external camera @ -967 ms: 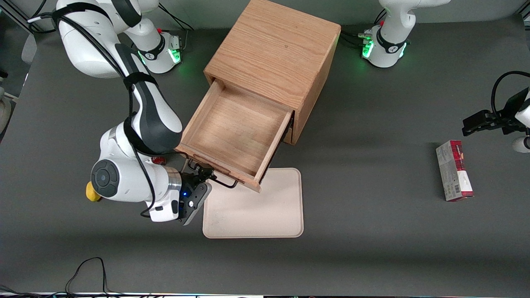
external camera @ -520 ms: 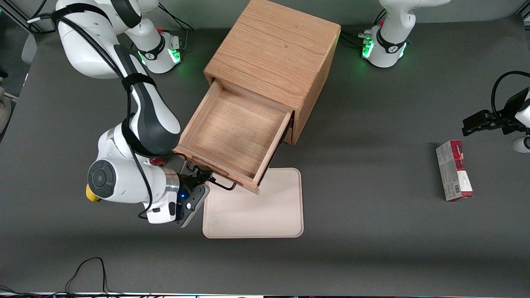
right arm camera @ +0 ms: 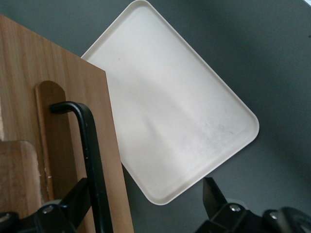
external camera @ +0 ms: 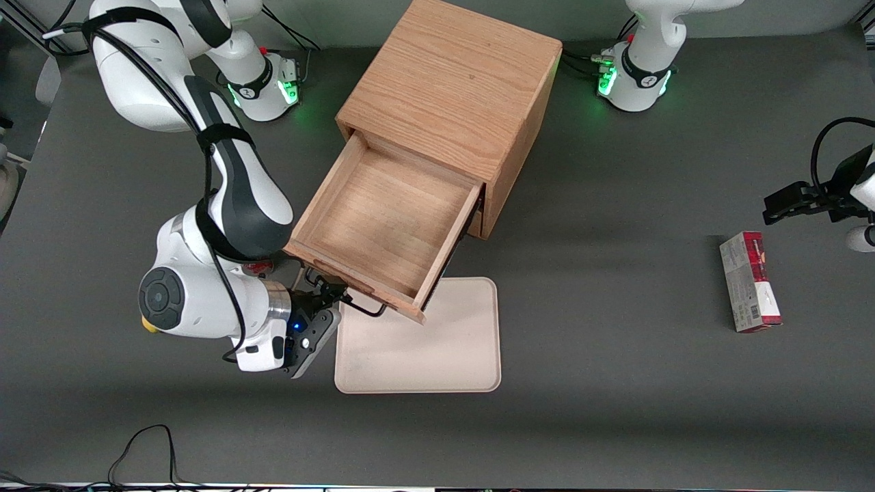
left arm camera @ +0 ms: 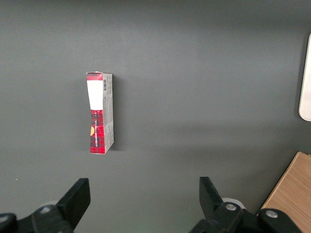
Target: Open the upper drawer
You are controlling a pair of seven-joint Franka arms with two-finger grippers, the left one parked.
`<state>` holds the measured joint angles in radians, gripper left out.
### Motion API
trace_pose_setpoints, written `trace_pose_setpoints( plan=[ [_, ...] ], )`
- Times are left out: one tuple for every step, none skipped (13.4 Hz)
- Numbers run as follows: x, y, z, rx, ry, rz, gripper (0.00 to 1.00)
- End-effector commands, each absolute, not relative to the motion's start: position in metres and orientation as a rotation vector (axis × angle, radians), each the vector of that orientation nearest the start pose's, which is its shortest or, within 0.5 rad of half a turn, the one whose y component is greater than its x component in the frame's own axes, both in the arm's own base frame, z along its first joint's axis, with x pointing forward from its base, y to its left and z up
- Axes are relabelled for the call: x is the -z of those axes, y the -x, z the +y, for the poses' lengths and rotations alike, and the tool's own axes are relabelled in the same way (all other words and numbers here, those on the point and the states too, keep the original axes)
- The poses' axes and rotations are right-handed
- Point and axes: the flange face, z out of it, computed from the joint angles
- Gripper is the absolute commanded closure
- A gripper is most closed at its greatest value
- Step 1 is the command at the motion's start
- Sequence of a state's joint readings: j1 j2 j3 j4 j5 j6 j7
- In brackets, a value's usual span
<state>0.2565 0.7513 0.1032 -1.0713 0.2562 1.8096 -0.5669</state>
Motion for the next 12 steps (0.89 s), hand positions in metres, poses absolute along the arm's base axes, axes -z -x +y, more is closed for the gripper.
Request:
trace_pose_setpoints(
  plan=[
    [-0.415, -0.724, 0.250, 0.138, 2.621, -1.095, 0.00],
    [-0.415, -0.724, 0.249, 0.134, 2.623, -1.091, 0.00],
    [-0.416, -0.724, 0.248, 0.132, 2.624, -1.091, 0.00],
    [-0.418, -0.723, 0.249, 0.133, 2.623, -1.094, 0.00],
    [-0.419, -0.722, 0.249, 0.116, 2.622, -1.098, 0.00],
    [-0.420, -0.721, 0.249, 0.112, 2.621, -1.099, 0.00],
    [-0.424, -0.721, 0.249, 0.112, 2.619, -1.102, 0.00],
    [-0.429, -0.720, 0.249, 0.105, 2.617, -1.108, 0.00],
    [-0.433, -0.720, 0.249, 0.106, 2.626, -1.123, 0.00],
    [-0.433, -0.717, 0.252, 0.090, 2.631, -1.145, 0.00],
    [-0.432, -0.716, 0.252, 0.076, 2.634, -1.153, 0.00],
    [-0.434, -0.715, 0.252, 0.069, 2.633, -1.155, 0.00]
  ],
)
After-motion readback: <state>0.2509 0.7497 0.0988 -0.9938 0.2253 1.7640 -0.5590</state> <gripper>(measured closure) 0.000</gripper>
